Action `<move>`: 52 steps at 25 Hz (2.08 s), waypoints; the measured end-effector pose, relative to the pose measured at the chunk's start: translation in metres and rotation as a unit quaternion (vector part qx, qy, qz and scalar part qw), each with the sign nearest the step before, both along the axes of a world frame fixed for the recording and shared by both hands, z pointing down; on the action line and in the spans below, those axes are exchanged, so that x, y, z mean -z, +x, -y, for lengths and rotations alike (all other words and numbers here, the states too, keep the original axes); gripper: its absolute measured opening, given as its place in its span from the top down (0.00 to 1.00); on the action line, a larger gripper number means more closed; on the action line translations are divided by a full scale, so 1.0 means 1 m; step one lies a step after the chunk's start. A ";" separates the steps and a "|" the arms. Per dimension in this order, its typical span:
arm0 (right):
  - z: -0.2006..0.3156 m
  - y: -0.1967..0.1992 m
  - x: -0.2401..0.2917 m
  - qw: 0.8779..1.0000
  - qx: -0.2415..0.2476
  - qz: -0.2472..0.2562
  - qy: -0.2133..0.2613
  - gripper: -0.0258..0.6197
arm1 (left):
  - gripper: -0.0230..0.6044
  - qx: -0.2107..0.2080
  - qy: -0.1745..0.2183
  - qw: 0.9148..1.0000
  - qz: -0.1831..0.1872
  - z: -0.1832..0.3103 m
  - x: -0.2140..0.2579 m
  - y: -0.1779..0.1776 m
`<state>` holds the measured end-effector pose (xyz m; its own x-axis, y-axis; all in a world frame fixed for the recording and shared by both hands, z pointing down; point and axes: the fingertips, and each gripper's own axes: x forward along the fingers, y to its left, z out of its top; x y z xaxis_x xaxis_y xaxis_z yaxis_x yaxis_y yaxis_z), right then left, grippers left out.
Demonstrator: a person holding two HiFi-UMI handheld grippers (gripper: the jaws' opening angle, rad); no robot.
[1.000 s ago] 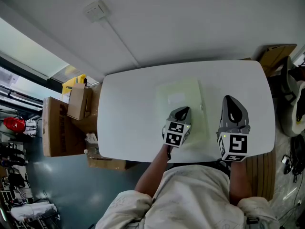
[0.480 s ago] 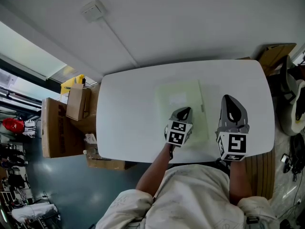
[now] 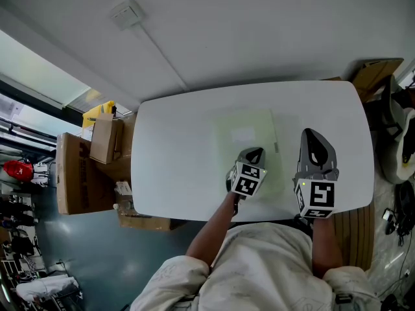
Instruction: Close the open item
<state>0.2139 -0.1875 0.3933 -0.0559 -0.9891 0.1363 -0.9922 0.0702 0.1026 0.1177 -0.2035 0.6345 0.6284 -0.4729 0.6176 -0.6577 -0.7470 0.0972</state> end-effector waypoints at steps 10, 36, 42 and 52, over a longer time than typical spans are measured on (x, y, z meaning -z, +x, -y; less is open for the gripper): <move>0.002 -0.003 -0.005 1.000 0.003 0.000 -0.005 0.96 | 0.96 -0.048 -0.014 0.998 0.049 -0.008 -0.014 0.006; 0.014 -0.028 -0.093 0.993 0.050 0.002 -0.104 0.96 | 0.96 0.024 0.038 0.999 0.019 0.004 0.016 -0.024; 0.021 -0.045 -0.123 0.988 0.073 -0.005 -0.139 0.96 | 0.96 0.057 0.045 0.997 0.008 0.008 0.025 -0.048; 0.034 -0.056 -0.189 0.971 0.090 0.003 -0.223 0.96 | 0.96 0.104 0.074 0.992 -0.009 0.014 0.042 -0.086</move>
<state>0.1584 -0.2211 0.5821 -0.2240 -0.8059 0.5481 -0.9603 0.2785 0.0170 0.0321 -0.2172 0.5922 0.5178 -0.6783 0.5214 -0.7980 -0.6027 0.0084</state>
